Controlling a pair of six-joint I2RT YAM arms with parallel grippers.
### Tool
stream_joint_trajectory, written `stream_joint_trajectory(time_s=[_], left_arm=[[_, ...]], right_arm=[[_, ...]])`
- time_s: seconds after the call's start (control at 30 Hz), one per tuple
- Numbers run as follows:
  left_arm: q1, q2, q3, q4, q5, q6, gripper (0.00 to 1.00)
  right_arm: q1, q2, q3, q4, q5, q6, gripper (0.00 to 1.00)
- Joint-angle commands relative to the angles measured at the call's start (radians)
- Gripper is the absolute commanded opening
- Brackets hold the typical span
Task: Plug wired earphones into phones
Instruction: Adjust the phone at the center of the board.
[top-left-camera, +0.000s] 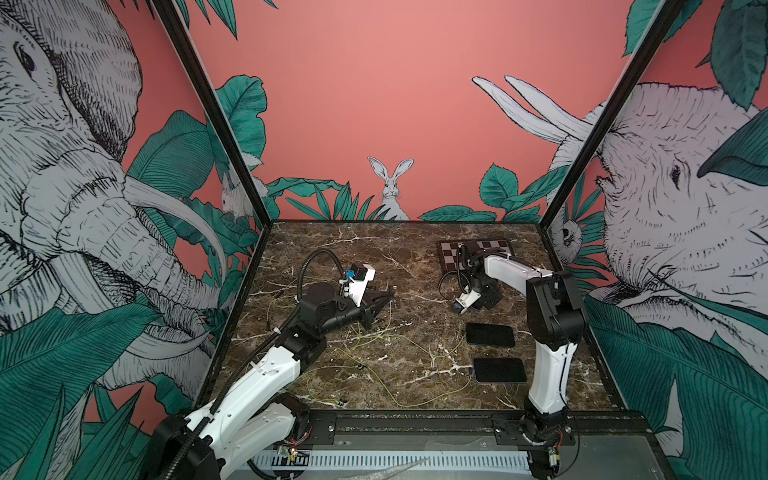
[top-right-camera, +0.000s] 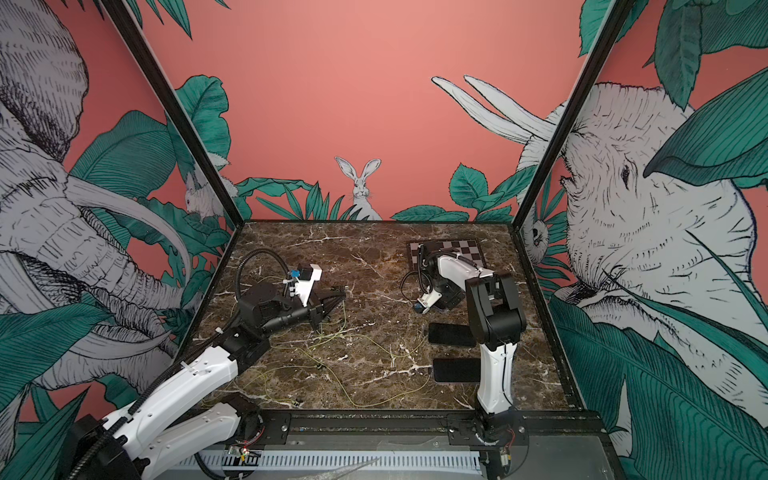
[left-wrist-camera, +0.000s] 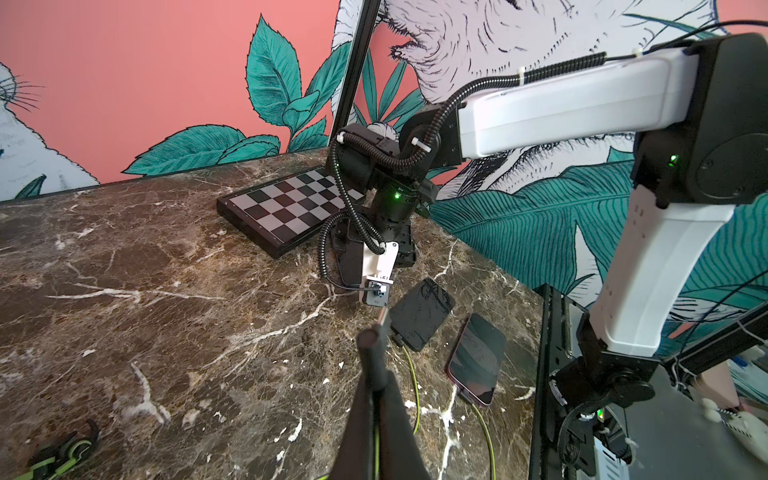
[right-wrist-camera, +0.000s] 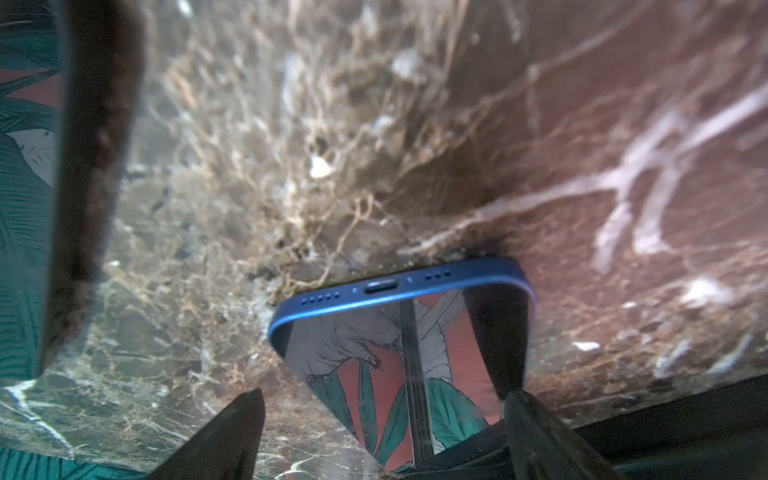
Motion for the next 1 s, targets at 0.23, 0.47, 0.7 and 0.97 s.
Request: stream_joint_trajectory(time_s=[0.23,0.47,0.7,0.97], left_arm=[[0.002,0.001,-0.009,0.021,0.018,-0.007,0.00],[0.002,0.013,-0.004,0.016,0.023,-0.007,0.00],[0.002,0.016,-0.003,0.013,0.020,-0.009,0.00],[0.003,0.013,-0.005,0.014,0.018,-0.009,0.00]], right_arm=[[-0.007,0.027,-0.011,0.034,-0.013,-0.077,0.93],[-0.005,0.022,-0.031,0.084,-0.032,-0.091,0.94],[-0.005,0.015,-0.058,0.099,-0.033,-0.081,0.91],[0.006,0.007,-0.077,0.044,-0.060,-0.058,0.81]])
